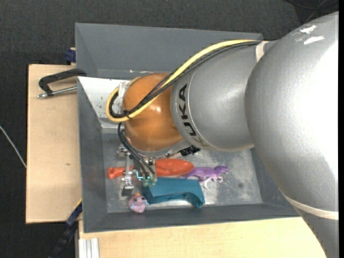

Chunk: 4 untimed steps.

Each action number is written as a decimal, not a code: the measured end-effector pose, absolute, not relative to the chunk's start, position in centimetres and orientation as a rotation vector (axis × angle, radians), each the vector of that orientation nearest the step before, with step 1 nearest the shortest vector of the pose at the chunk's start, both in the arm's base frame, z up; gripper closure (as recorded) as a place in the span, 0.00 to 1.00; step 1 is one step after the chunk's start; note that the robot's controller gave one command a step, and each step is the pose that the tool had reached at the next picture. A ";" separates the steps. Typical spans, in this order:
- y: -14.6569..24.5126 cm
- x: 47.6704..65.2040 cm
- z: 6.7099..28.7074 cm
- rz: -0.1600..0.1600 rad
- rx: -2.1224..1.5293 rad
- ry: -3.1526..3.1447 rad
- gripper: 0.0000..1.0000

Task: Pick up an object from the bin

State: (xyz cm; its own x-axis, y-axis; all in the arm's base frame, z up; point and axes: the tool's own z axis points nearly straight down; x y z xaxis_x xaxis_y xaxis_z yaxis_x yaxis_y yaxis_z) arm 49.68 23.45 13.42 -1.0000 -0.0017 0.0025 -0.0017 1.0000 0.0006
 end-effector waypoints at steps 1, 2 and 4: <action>23.4 49.8 13.5 -0.002 0.000 -3.141 0.00; 20.9 50.7 8.0 -0.014 0.040 -3.148 0.00; 20.7 50.6 7.9 -0.006 0.037 -3.148 1.00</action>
Offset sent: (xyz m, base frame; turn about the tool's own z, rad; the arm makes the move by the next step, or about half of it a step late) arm 0.0085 -0.0330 -0.0642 -0.0274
